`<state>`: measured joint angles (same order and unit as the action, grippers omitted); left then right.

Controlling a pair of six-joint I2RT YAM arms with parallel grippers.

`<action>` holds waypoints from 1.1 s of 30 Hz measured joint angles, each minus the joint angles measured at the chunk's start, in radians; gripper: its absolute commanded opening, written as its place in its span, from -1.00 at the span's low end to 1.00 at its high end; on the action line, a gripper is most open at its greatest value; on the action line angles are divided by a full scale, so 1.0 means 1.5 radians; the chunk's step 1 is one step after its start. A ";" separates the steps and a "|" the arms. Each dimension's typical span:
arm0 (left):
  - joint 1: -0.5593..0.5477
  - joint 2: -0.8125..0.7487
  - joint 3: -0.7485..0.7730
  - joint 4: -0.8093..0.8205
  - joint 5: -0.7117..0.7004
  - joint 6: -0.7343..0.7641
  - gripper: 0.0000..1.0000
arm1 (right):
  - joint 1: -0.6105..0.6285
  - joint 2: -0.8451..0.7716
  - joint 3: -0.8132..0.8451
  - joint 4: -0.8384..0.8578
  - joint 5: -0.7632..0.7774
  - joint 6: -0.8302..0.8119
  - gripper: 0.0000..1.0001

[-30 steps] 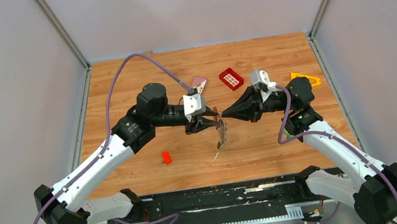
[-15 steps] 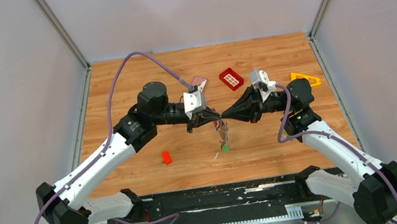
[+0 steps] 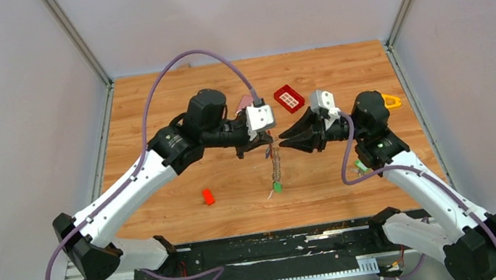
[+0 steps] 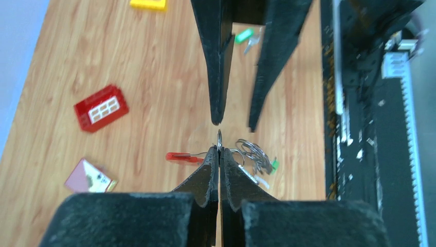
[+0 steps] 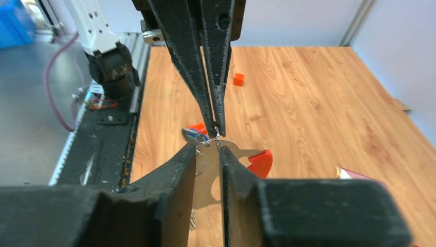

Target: Put the keys on the keyring

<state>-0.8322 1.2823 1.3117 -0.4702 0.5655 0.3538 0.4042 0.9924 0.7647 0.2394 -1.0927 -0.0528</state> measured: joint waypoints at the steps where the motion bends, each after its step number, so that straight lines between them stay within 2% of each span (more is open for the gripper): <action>1: -0.007 0.014 0.025 -0.032 -0.020 0.012 -1.00 | 0.000 -0.006 0.004 -0.022 0.006 -0.022 -0.35; 5: -0.060 0.063 0.101 -0.150 -0.117 0.057 -1.00 | 0.000 -0.034 0.007 -0.092 0.020 -0.096 -0.25; 12: -0.121 0.117 0.145 -0.255 -0.217 0.073 -1.00 | 0.001 -0.034 -0.002 -0.120 0.026 -0.134 -0.27; 24: -0.126 0.117 0.148 -0.268 -0.221 0.064 -1.00 | 0.007 -0.008 -0.030 -0.116 -0.016 -0.146 -0.34; 33: -0.126 0.117 0.148 -0.267 -0.198 0.053 -1.00 | 0.025 0.012 -0.031 -0.116 -0.024 -0.147 -0.48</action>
<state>-1.0210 1.4586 1.5330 -0.8703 0.2684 0.4328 0.4416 1.0107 0.7185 0.0650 -1.1282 -0.2737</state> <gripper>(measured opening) 0.007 0.280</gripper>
